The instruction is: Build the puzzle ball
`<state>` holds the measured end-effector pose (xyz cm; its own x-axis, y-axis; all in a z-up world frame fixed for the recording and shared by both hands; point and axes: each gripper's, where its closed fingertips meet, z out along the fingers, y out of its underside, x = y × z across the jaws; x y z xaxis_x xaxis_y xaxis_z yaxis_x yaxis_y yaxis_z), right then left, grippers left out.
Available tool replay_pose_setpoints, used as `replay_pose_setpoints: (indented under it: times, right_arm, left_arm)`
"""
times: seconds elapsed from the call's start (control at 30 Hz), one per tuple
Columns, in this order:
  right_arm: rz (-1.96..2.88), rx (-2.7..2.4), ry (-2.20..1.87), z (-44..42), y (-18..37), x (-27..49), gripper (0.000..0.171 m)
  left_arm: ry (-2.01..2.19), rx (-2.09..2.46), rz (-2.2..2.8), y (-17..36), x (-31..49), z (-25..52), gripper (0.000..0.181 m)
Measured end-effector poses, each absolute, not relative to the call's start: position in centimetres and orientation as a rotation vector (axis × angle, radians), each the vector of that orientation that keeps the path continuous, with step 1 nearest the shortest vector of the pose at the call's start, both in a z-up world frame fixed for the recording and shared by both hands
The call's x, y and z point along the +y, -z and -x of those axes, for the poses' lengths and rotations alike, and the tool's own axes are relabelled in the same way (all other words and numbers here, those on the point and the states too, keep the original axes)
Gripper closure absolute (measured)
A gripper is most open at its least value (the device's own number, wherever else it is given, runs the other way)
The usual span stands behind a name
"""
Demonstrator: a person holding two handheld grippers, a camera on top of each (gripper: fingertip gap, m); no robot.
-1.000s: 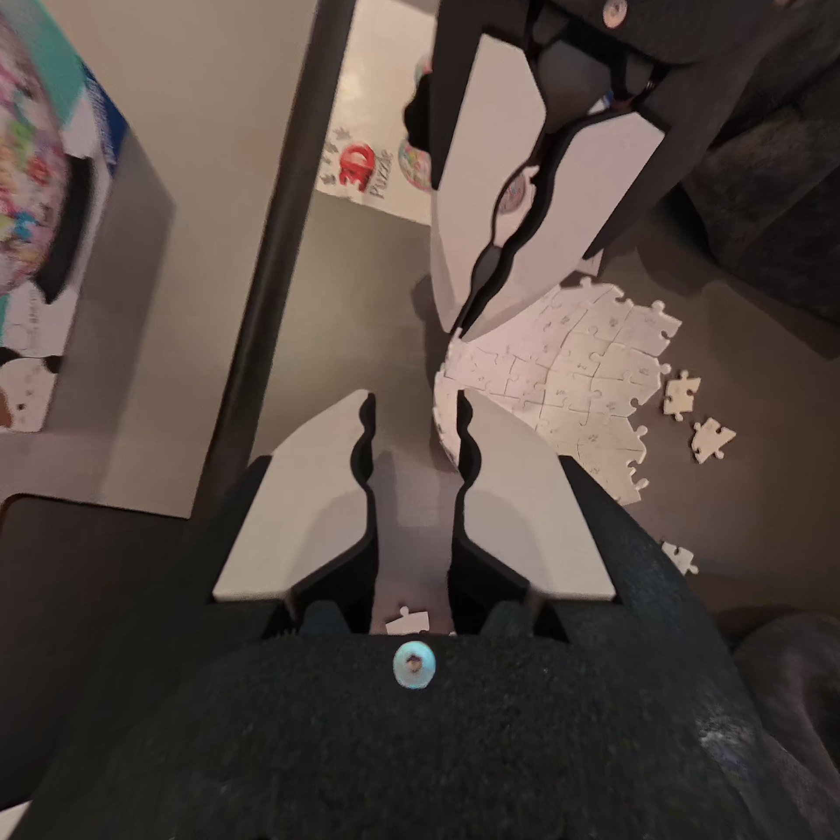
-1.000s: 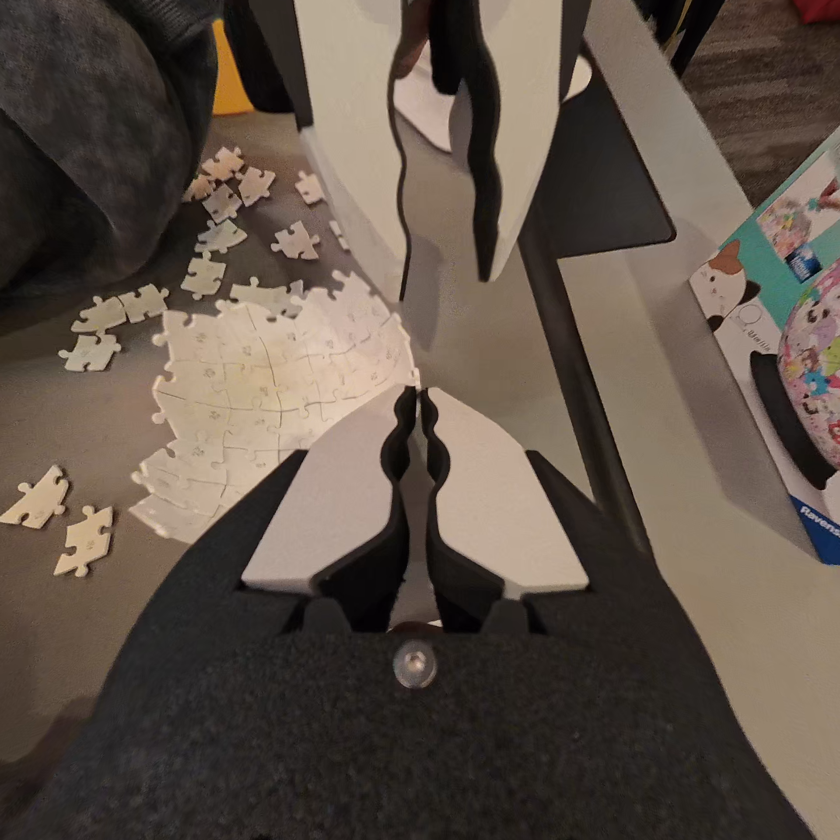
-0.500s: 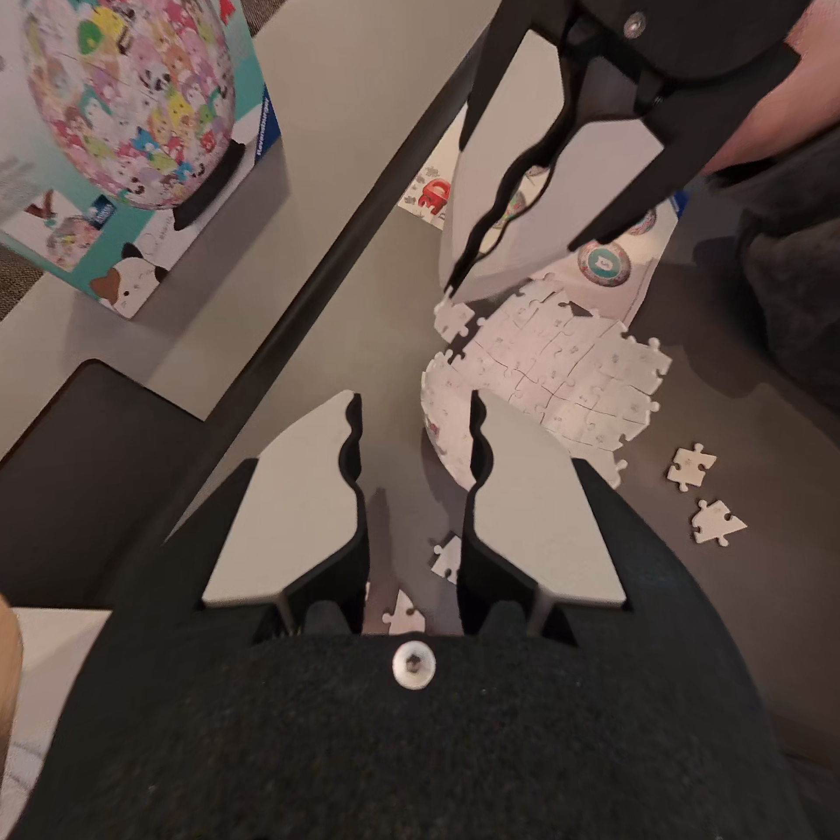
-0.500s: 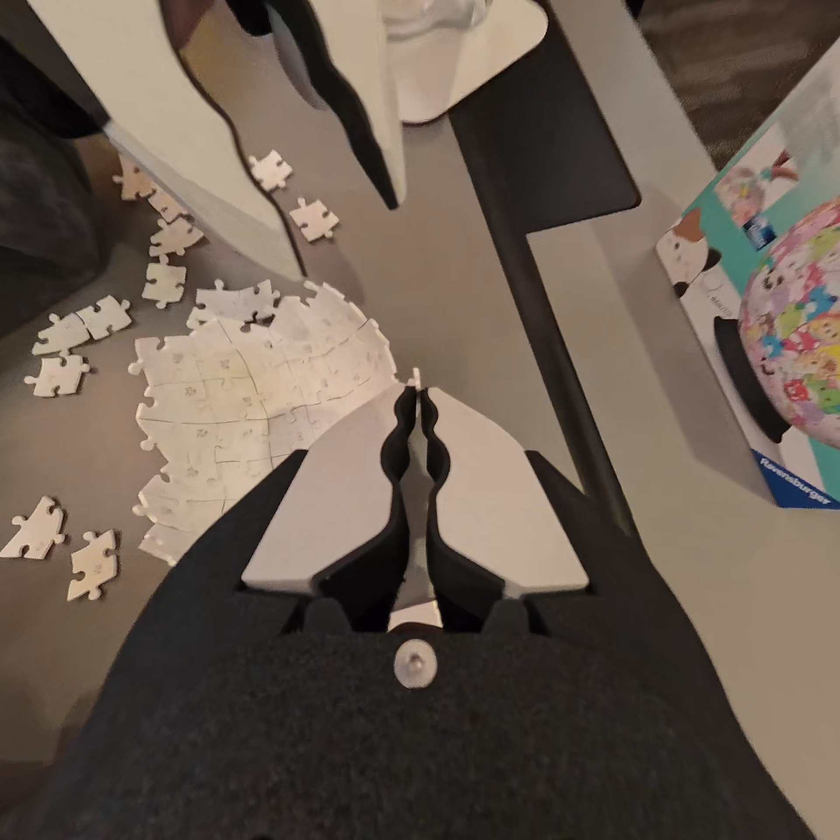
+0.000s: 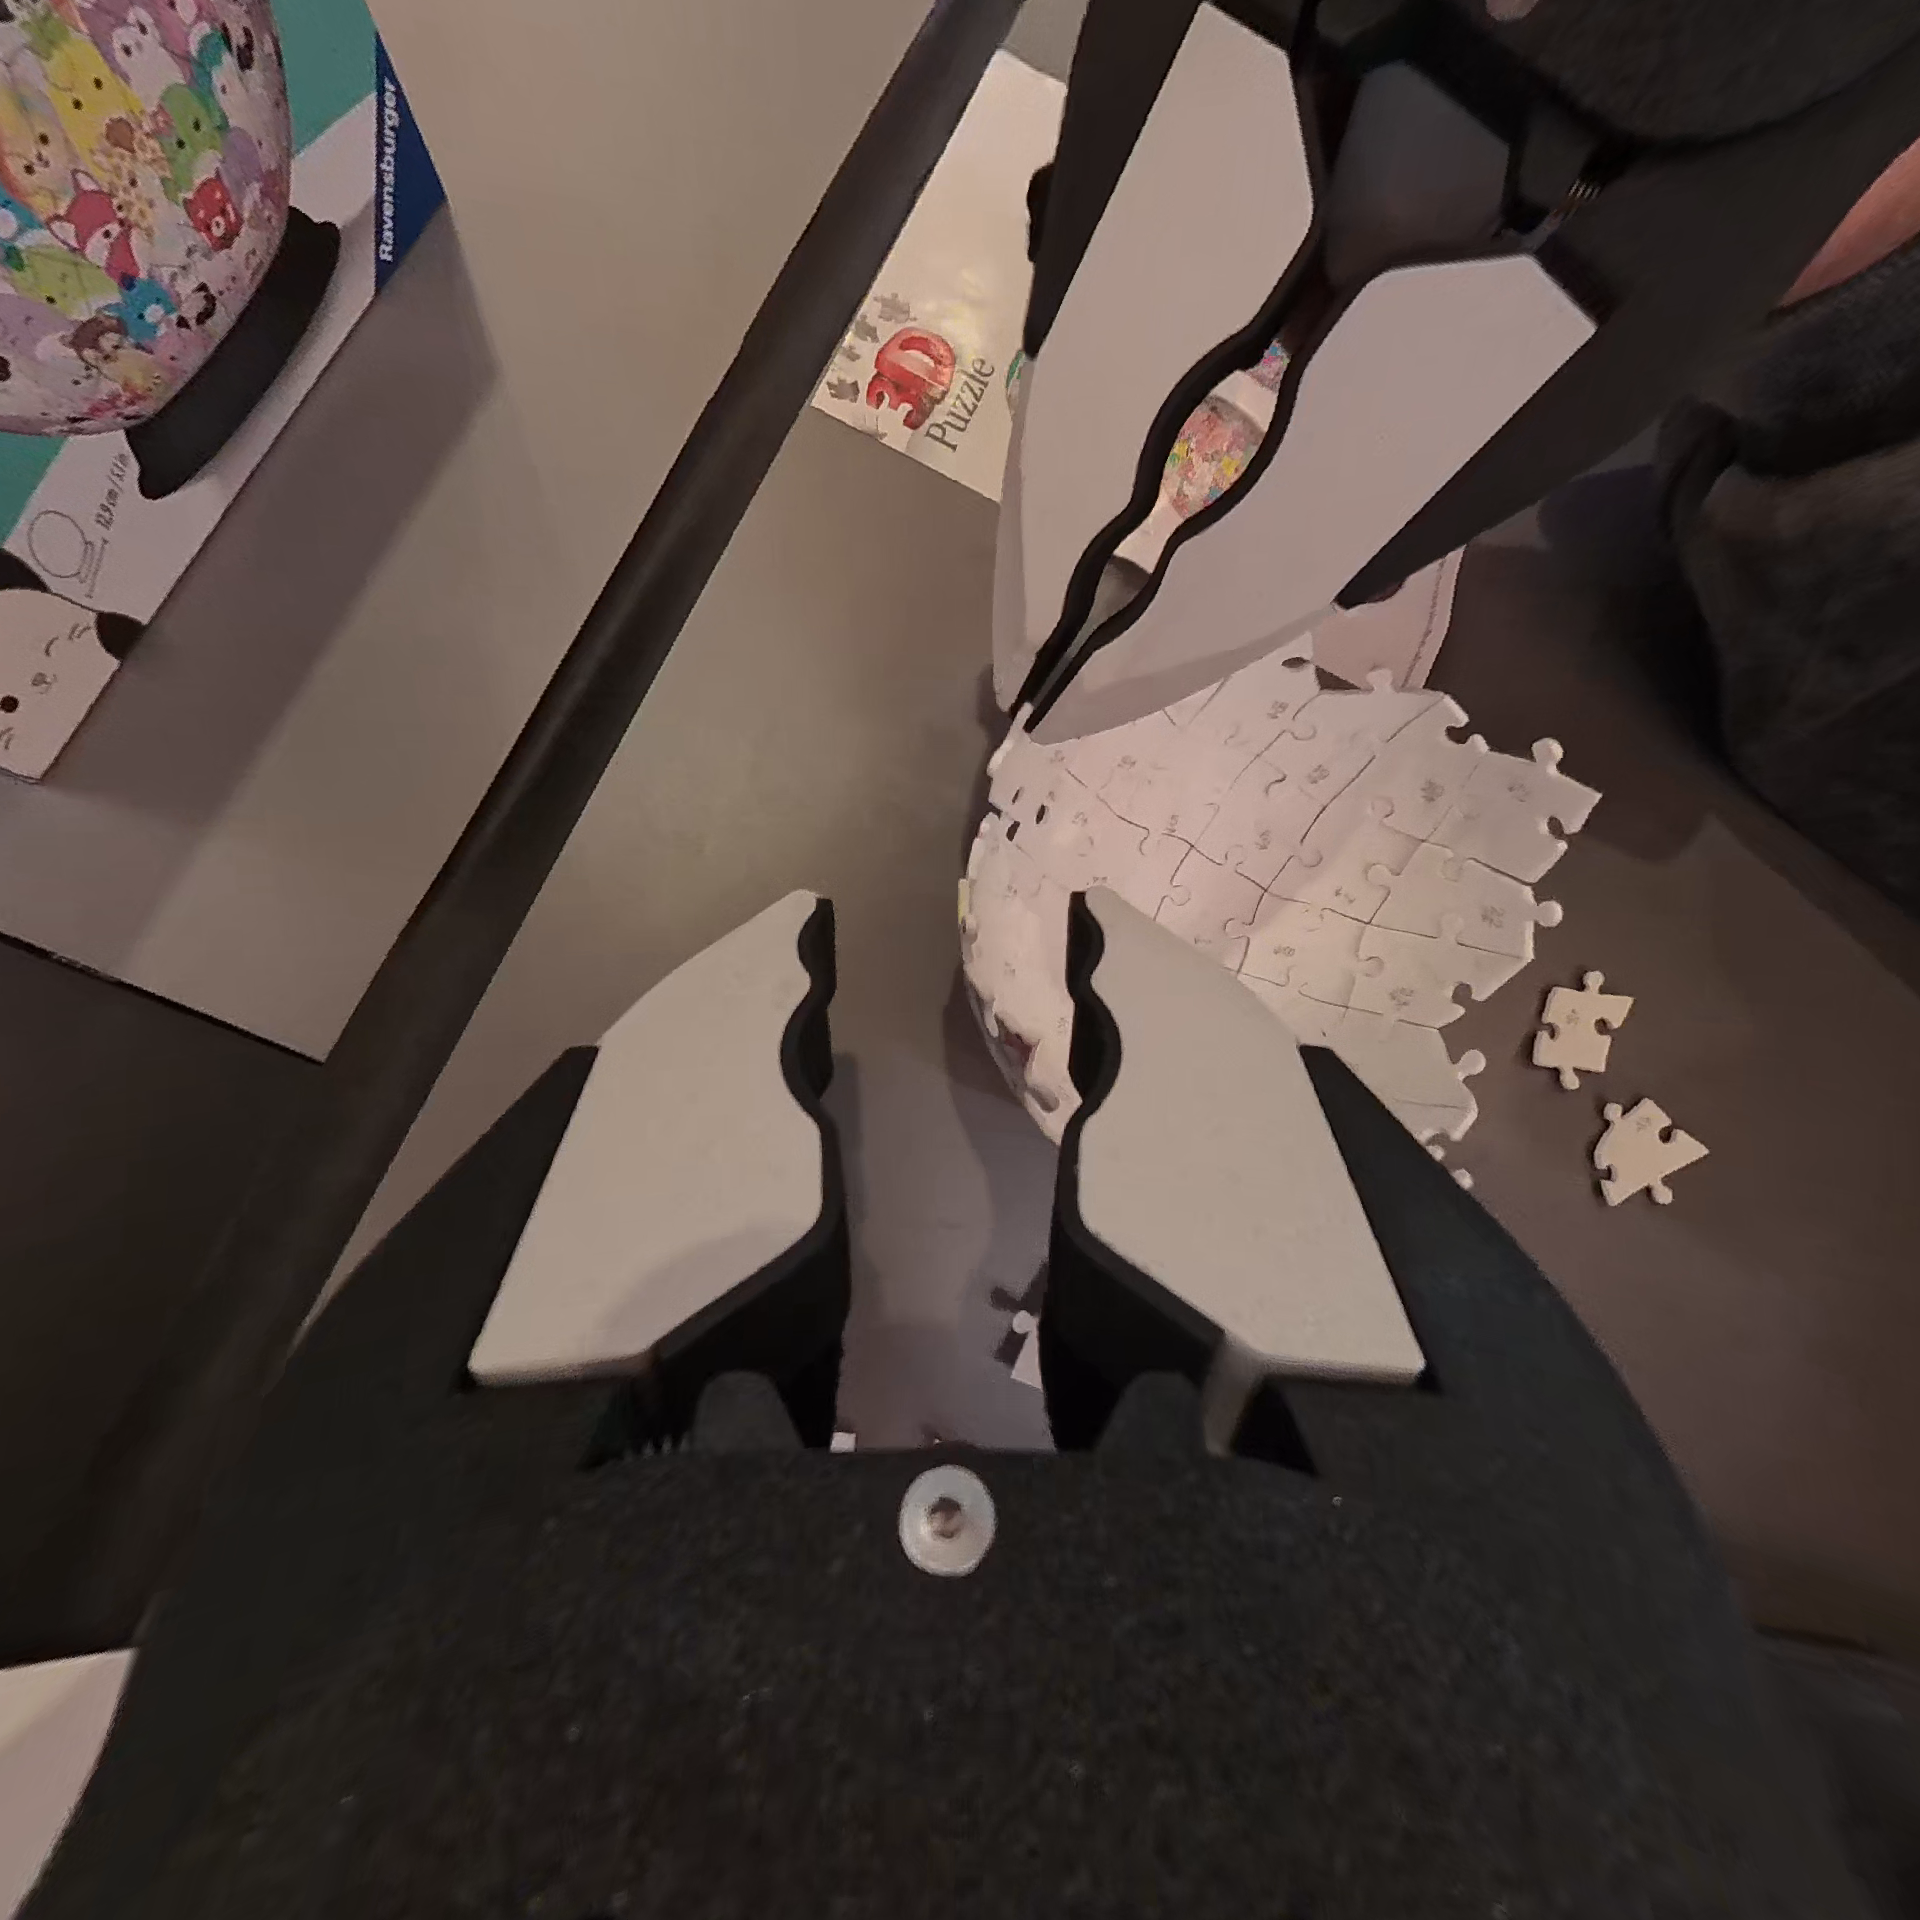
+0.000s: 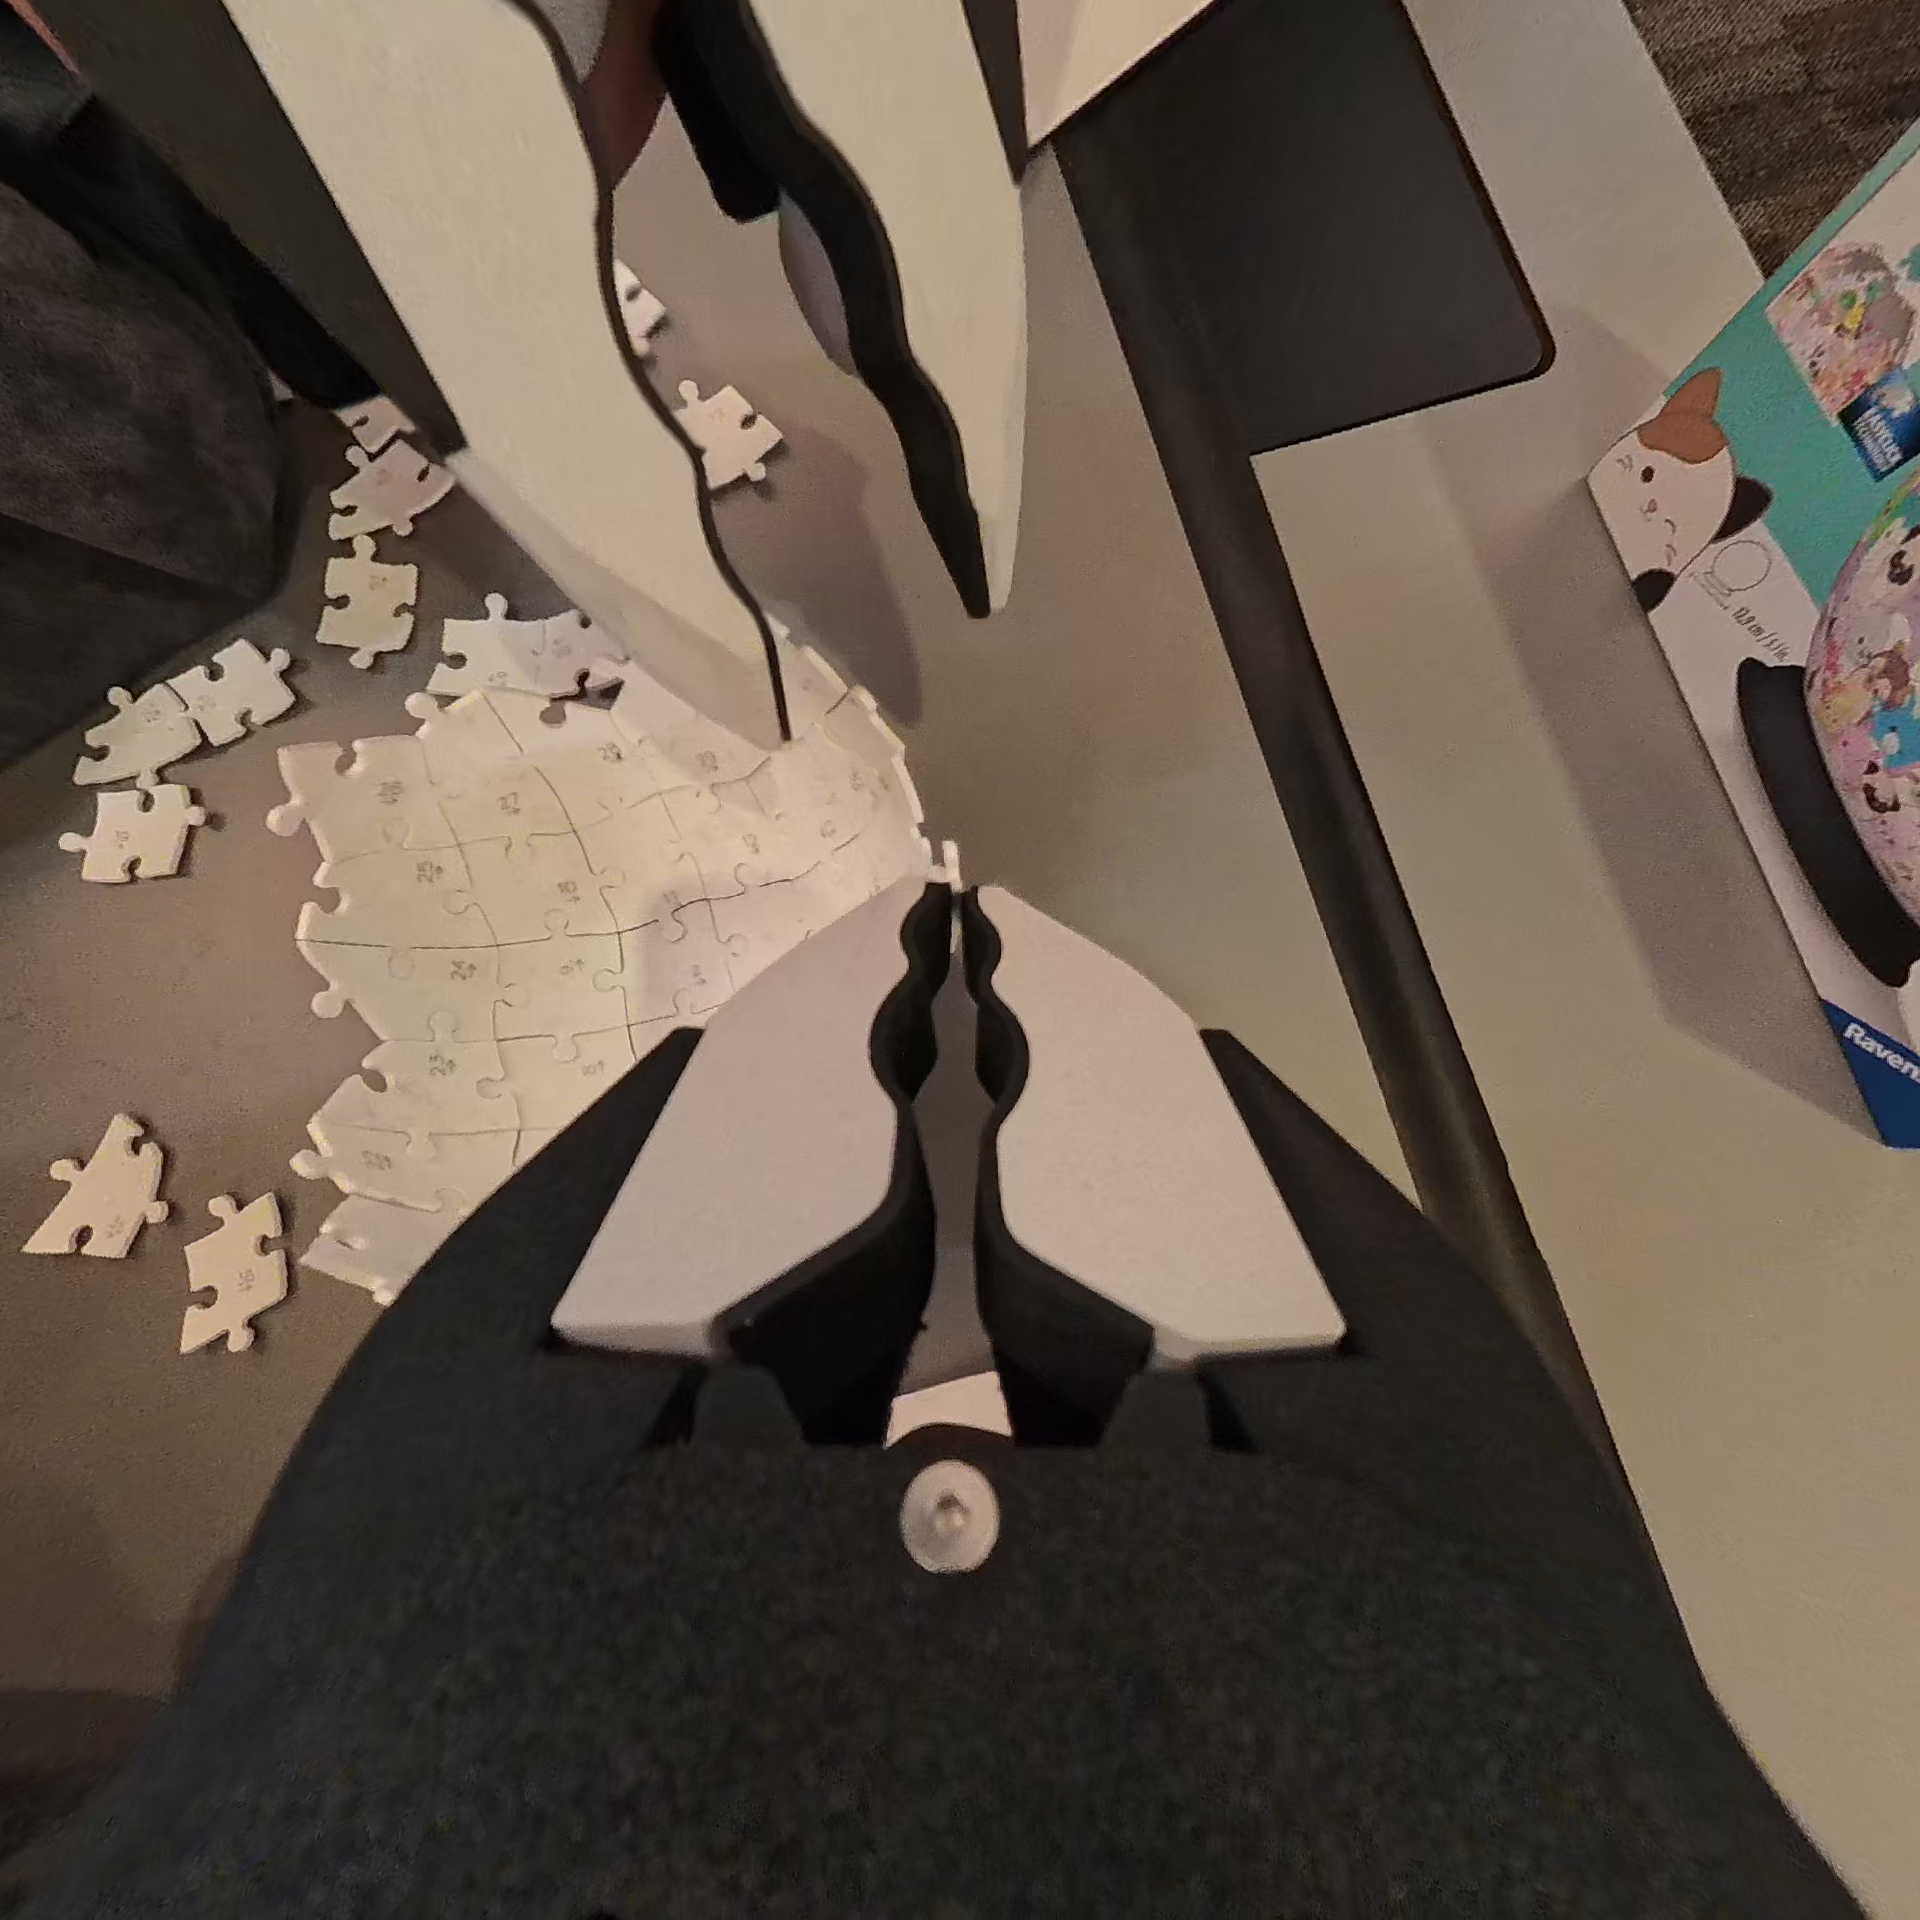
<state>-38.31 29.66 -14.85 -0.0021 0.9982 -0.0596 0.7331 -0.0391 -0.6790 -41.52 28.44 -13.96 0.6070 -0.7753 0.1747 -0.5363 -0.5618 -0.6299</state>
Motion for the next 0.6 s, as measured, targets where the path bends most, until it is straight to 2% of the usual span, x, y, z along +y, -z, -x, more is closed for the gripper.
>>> replay_pose_setpoints:
  times: [0.17, 0.4, 0.6]
  right_arm:
    - [1.795, -1.795, -0.804, 38.3, 14.4, 29.2, 0.169]
    - [1.635, -1.729, -1.011, 38.7, 10.7, 27.9, 0.169]
    - [1.598, -1.676, -1.122, 38.5, 9.3, 27.7, 0.169]
  left_arm:
    - [0.545, 1.155, 2.294, 14.2, 28.5, 40.7, 0.156]
    - [0.705, 1.235, 2.137, 11.7, 27.4, 38.7, 0.160]
    - [0.715, 1.262, 2.107, 11.3, 27.0, 38.5, 0.177]
